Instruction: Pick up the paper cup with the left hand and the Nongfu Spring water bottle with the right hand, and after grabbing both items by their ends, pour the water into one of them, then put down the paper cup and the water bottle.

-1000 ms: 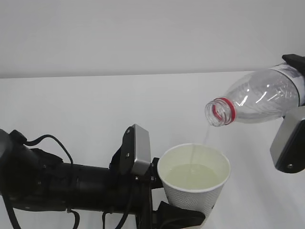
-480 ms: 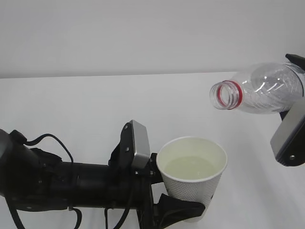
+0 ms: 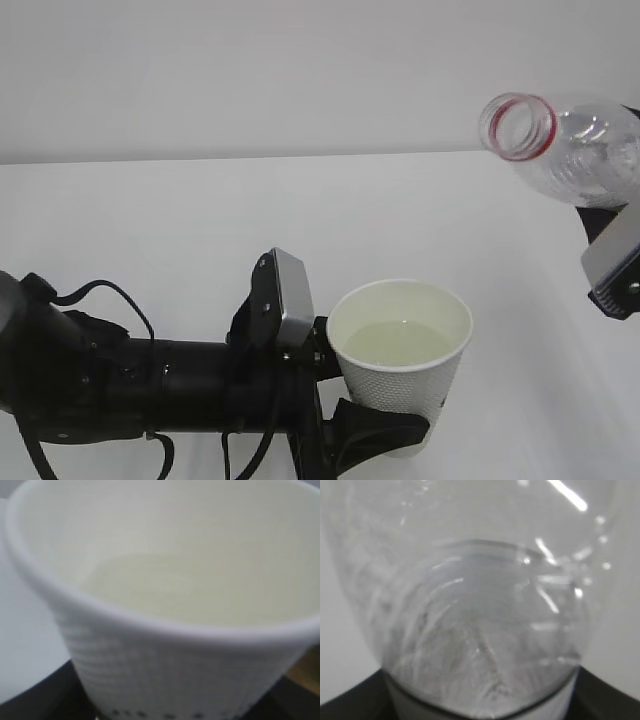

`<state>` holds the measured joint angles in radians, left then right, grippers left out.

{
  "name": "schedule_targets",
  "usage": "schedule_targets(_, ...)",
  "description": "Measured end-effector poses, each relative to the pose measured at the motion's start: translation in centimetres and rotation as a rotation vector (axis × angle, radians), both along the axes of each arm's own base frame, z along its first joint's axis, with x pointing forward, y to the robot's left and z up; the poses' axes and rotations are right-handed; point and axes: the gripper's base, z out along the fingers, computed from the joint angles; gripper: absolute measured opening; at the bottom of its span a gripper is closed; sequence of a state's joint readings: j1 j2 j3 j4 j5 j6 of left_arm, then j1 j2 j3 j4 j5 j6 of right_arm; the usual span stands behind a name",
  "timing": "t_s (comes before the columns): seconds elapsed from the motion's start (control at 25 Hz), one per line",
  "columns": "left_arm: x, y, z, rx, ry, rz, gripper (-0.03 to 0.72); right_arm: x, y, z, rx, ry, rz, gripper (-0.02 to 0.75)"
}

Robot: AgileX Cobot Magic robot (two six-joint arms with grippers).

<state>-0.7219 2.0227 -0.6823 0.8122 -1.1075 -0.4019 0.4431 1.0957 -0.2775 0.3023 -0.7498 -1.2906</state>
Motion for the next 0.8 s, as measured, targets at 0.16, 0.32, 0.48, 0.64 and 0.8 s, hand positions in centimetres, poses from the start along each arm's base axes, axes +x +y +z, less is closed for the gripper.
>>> schedule_targets(0.16, 0.0, 0.0, 0.0, 0.0, 0.0, 0.0, 0.503, 0.0, -0.01, 0.02, 0.186, 0.043, -0.002, 0.463)
schedule_targets(0.32, 0.0, 0.0, 0.0, 0.0, 0.0, 0.0, 0.503, 0.01, -0.05, 0.13, 0.325, 0.063, -0.005, 0.463)
schedule_targets(0.48, 0.0, 0.0, 0.0, 0.0, 0.0, 0.0, 0.503, 0.02, -0.07, 0.2, 0.492, 0.095, -0.004, 0.463)
schedule_targets(0.64, 0.0, 0.0, 0.0, 0.0, 0.0, 0.0, 0.503, 0.02, -0.07, 0.21, 0.652, 0.133, -0.003, 0.463)
schedule_targets(0.8, 0.0, 0.0, 0.02, -0.002, 0.0, 0.0, 0.503, 0.02, -0.07, 0.22, 0.75, 0.155, -0.002, 0.463)
